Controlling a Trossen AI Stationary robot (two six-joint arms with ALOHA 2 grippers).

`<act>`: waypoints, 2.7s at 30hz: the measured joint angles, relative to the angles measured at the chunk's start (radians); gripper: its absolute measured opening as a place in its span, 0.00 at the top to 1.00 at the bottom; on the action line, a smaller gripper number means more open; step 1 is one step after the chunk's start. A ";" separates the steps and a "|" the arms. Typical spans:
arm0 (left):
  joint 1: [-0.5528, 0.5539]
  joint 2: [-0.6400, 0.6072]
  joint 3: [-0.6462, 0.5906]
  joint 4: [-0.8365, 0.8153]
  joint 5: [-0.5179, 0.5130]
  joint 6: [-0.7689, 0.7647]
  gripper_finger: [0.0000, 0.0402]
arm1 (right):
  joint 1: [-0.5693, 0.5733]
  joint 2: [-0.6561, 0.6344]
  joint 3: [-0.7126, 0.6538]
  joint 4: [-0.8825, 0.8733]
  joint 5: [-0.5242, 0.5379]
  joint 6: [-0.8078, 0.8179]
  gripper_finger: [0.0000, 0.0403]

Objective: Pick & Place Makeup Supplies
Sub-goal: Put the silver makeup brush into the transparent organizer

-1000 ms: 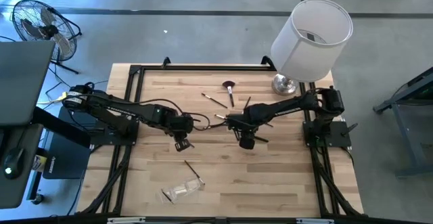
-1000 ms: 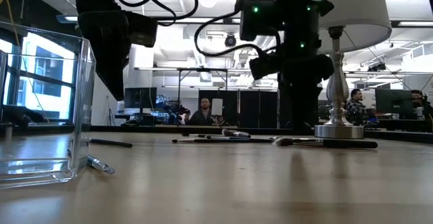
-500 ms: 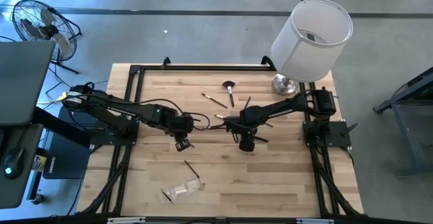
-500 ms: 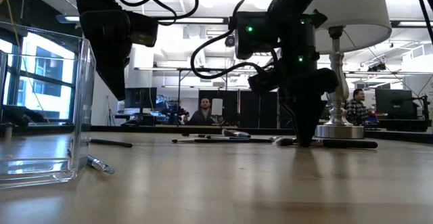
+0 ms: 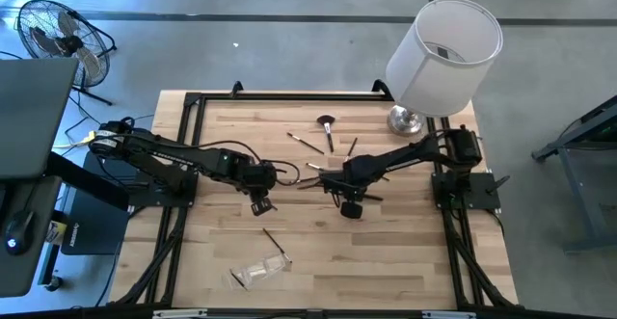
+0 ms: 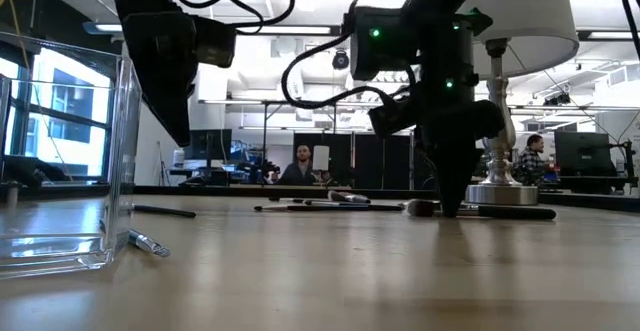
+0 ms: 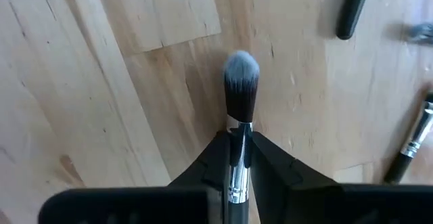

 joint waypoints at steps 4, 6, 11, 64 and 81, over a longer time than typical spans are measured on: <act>0.000 0.000 0.000 0.002 0.000 0.000 0.81 | 0.010 -0.068 -0.005 0.001 0.026 0.065 0.94; 0.000 0.000 0.000 0.006 0.000 0.000 0.81 | 0.021 -0.115 0.000 0.002 0.062 0.097 0.94; 0.000 0.000 0.000 0.025 0.003 -0.002 0.81 | 0.061 -0.205 -0.001 -0.006 0.142 0.183 0.95; 0.059 -0.001 0.000 0.883 0.088 0.184 0.55 | 0.236 -0.569 -0.583 1.384 0.356 0.211 0.95; 0.058 0.000 0.000 1.032 0.141 0.262 0.55 | 0.203 -0.569 -0.579 1.680 0.320 -0.096 0.95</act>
